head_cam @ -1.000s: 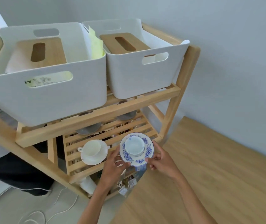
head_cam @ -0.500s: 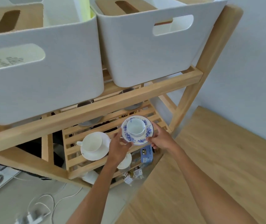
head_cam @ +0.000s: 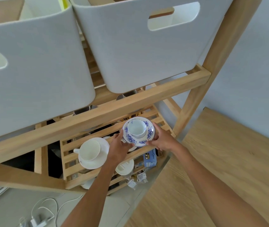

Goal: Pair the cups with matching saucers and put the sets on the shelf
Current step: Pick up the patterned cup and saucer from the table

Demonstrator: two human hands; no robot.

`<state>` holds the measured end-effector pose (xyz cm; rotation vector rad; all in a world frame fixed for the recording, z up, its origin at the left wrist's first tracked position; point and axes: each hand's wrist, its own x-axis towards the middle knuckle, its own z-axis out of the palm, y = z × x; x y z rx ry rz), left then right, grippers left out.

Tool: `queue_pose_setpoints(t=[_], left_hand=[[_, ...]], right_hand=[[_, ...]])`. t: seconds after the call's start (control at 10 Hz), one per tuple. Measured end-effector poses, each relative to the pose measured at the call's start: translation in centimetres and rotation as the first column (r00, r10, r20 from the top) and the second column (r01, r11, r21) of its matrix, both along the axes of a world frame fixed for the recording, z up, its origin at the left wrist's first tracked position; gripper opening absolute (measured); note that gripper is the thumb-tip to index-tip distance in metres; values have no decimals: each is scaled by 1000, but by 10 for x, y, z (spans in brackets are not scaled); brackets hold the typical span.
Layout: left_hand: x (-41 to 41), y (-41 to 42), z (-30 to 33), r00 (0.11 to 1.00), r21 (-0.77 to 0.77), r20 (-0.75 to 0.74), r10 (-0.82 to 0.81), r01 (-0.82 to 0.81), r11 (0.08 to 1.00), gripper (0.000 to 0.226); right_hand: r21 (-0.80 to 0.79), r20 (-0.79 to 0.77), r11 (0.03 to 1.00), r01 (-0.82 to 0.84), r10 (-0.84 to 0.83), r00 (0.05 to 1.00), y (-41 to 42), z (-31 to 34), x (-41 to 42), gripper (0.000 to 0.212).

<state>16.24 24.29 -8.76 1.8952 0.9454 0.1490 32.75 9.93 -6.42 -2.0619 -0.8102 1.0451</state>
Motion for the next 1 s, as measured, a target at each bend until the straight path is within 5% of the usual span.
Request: queue_pose_setpoints(t=[0.5, 0.8, 1.0], left_hand=[[-3, 1, -12, 994, 132, -92, -62, 74, 989, 81], [-14, -22, 3, 996, 85, 1, 93, -92, 992, 84], [-57, -63, 18, 985, 121, 120, 121, -135, 983, 52]], right_hand=[[-131, 71, 991, -32, 41, 997, -1, -14, 4, 117], [-135, 203, 991, 3, 25, 979, -8, 1, -12, 78], [-25, 372, 995, 92, -76, 925, -36, 38, -43, 51]])
